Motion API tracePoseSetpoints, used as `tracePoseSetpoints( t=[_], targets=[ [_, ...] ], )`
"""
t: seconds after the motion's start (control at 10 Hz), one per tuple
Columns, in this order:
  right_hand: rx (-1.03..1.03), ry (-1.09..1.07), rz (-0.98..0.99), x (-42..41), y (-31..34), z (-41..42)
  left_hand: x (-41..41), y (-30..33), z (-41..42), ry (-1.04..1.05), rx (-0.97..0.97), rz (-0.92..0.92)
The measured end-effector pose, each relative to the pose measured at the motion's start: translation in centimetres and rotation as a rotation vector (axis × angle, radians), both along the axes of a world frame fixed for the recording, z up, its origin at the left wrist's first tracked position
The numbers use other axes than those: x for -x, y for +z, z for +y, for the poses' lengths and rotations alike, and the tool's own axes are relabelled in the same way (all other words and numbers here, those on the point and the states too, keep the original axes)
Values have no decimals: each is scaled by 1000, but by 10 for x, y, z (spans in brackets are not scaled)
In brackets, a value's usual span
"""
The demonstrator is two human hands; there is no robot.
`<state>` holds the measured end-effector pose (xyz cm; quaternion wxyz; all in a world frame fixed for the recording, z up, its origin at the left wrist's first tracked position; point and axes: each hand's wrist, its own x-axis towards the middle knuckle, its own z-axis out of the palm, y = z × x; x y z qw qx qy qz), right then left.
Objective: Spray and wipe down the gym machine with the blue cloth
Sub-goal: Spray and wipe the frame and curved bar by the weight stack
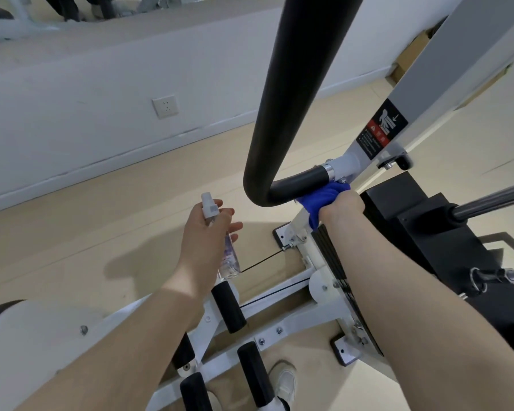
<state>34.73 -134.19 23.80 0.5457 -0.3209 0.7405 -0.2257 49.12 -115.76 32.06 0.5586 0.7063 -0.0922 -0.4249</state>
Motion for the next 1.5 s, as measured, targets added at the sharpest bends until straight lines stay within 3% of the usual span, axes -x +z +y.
tracePoseSetpoints(
  t=[0.1, 0.2, 0.6, 0.7, 0.8, 0.9, 1.0, 1.1, 1.2, 1.3, 1.4, 1.5],
  targets=[
    [-211, -926, -792, -24, 80, 30, 2, -2, 2, -32, 7, 3],
    [-262, -495, -981, -26, 59, 47, 2, -2, 3, -43, 1, 1],
    [-504, -346, -927, -27, 61, 81, -6, 3, 6, 45, -66, -12],
    [-501, -266, -869, -34, 77, 97, -6, 10, 6, 49, -73, -5],
    [-506, -80, -931, -53, 103, 127, -10, 17, 7, 51, -57, 7],
    [-444, -37, -978, -67, 125, 148, -18, 25, 17, 130, -59, 13],
    [-85, 328, -674, -68, 153, 153, -28, 31, 32, 180, -48, 4],
    [846, 1020, -53, -70, 186, 154, -33, 39, 43, 248, -23, 20],
    [1690, 1203, 838, -80, 195, 138, -32, 49, 53, 255, 15, 40],
    [1641, 1250, 1426, -90, 190, 126, -28, 50, 63, 200, 30, 27],
    [1429, 1383, 1648, -92, 184, 127, -28, 48, 68, 181, 29, 10],
    [1371, 1382, 1694, -100, 172, 127, -30, 40, 72, 157, 6, -5]
  ],
)
